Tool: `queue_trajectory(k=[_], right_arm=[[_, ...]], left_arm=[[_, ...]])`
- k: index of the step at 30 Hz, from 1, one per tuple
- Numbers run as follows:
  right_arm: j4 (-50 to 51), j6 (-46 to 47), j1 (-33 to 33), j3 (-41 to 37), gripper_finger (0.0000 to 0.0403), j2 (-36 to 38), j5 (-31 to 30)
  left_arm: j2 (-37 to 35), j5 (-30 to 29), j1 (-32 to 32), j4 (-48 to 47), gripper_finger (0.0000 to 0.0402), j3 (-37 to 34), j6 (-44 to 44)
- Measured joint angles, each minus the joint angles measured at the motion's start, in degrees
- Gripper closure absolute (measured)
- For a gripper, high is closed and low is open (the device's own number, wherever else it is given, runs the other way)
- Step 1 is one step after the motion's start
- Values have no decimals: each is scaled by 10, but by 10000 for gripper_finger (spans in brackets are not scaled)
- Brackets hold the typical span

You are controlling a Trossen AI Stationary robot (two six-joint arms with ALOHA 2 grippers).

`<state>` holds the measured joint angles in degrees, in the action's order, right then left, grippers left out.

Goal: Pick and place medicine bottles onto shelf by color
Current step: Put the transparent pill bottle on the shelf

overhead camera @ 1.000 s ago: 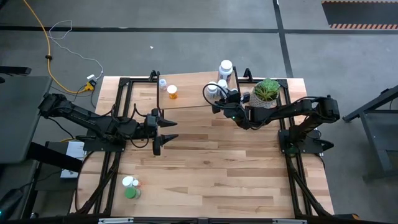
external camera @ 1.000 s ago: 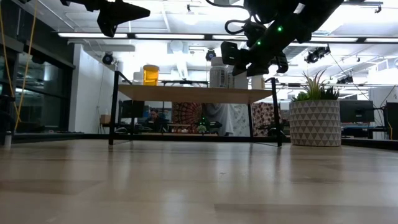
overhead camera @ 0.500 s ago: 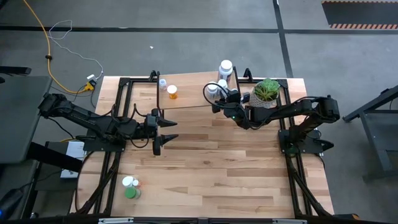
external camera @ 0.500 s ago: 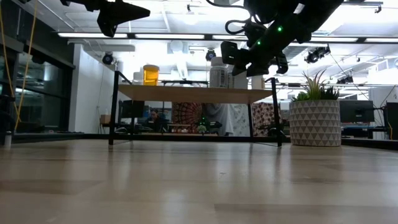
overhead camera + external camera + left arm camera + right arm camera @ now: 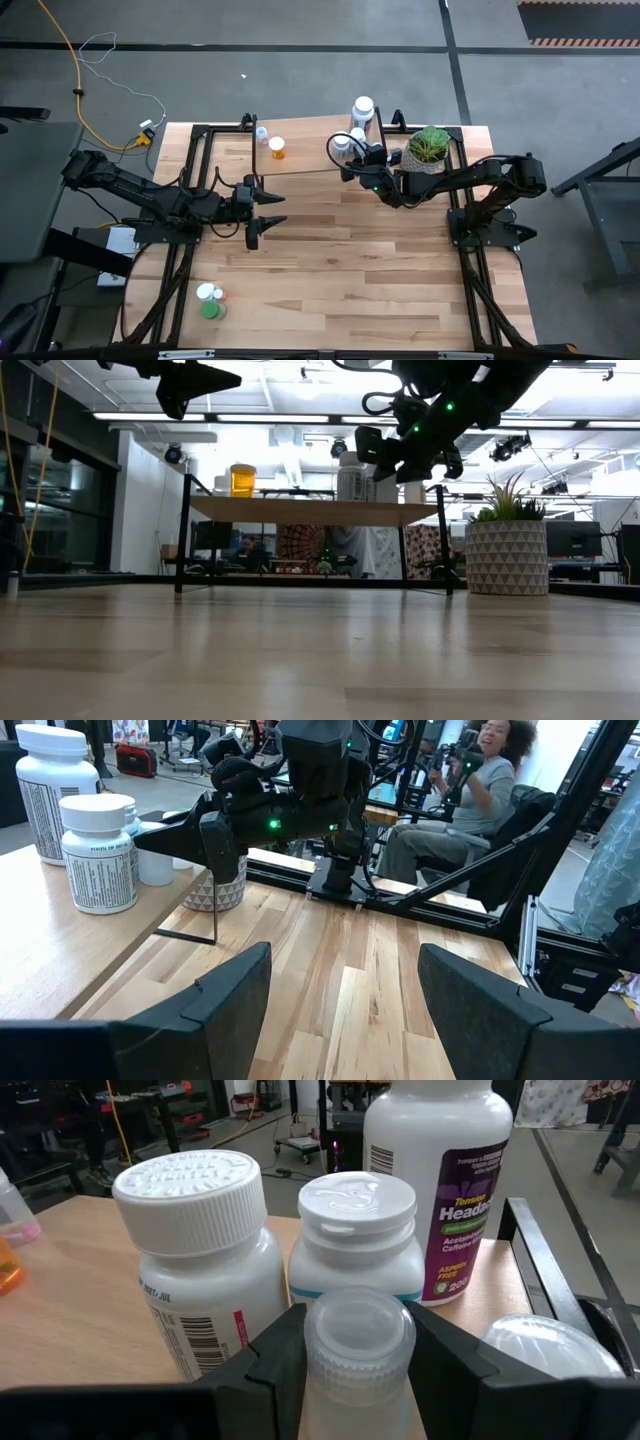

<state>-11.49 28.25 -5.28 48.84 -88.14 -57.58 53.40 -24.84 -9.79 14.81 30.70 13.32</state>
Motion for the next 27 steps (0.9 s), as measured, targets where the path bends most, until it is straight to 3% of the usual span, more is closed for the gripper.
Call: queue_trajectory(k=[6,17,27], right_arm=[[0,-1,0,0,265,0,0],[3,-1,0,-1,193,-1,5],[1,-2,3,2,187,-1,40]], left_arm=[[0,0,0,0,158,0,0],[0,0,0,0,158,0,0],[0,0,0,0,158,0,-3]])
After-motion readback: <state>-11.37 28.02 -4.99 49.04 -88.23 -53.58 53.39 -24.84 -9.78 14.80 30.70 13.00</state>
